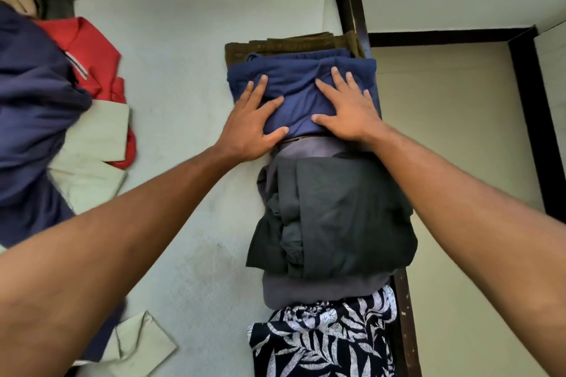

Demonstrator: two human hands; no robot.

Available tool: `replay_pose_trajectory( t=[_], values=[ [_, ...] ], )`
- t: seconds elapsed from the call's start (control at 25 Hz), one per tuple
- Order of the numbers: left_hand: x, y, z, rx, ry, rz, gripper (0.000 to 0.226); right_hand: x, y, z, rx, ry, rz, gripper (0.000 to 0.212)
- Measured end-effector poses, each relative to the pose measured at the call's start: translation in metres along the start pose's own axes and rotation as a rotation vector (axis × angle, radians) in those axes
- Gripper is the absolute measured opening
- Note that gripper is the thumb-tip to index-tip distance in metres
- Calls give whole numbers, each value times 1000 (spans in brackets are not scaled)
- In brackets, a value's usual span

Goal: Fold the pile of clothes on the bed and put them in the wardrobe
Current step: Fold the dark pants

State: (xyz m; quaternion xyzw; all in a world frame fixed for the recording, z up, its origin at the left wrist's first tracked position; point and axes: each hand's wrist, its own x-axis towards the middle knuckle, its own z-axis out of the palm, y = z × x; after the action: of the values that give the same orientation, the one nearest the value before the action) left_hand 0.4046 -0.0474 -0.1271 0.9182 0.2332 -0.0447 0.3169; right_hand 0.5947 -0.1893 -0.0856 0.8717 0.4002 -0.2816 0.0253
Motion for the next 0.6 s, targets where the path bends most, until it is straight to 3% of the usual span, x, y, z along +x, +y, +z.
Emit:
replay_pose_trajectory(
  t=[0.2,0.32,0.48,0.6],
  values=[
    [-108,-47,-58,-244,31,-89,29,-45,-81,-18,513,169,64,33],
    [-217,-113,-93,-237,126,-257,28,-75,-178,6,643,160,-19,22],
    [-374,-213,-111,-211,259,-641,23,-115,-316,86,641,-73,-162,23],
    [-462,-265,-103,-81,183,-794,43,-139,-392,156,602,-127,-188,44]
  ],
)
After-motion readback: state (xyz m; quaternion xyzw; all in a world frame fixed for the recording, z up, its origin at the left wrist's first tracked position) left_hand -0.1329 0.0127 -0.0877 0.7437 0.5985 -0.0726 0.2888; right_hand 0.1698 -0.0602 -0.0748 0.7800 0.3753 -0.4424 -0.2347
